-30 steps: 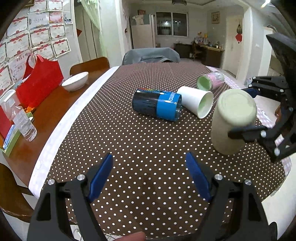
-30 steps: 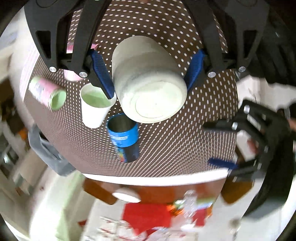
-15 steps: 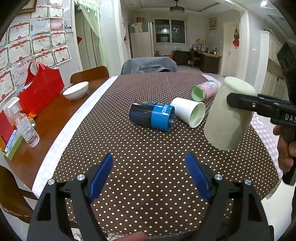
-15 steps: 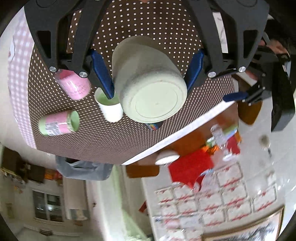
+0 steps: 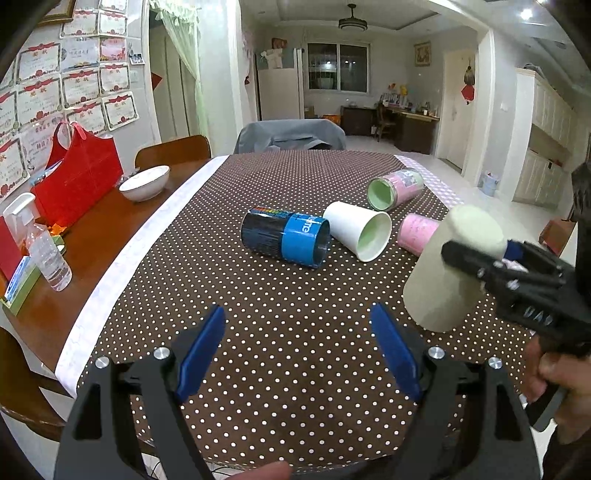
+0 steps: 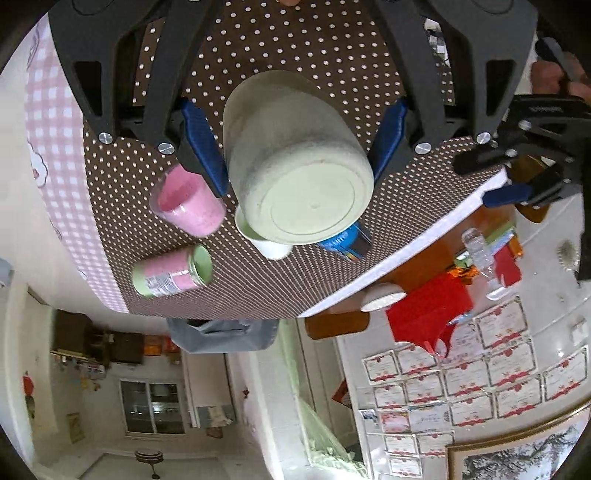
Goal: Flip cup upside down
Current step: 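Lower the upside-down pale green cup onto the tablecloth with the right gripper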
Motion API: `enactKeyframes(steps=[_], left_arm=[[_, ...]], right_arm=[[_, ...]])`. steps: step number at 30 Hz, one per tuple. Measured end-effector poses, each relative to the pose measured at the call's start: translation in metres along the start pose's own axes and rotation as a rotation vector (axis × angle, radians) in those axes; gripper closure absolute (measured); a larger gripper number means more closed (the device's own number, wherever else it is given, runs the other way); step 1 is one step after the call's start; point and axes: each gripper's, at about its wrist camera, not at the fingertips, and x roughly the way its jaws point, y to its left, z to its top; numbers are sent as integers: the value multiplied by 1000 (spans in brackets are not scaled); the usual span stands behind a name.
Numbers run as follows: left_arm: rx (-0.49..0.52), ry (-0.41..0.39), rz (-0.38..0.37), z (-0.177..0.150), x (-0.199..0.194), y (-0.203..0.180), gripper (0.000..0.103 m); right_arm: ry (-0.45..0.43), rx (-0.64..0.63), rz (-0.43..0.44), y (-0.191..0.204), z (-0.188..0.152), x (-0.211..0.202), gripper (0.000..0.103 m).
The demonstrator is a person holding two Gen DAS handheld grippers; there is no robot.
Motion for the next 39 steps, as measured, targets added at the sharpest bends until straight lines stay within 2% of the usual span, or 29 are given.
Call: enactKeyframes(steps=[17, 19, 23, 39], left_arm=[[4, 3, 17, -2, -4, -2, 23], [4, 2, 20, -2, -5, -2, 23], [4, -8, 20, -1, -10, -3, 23], [20, -74, 31, 7, -39, -19, 23]], right_arm=[[-5, -30, -28, 4, -16, 8, 28], [-6, -31, -32, 6, -15, 7, 17], [-22, -17, -39, 6, -15, 2, 6], [-62, 28, -90, 1, 6, -32, 6]])
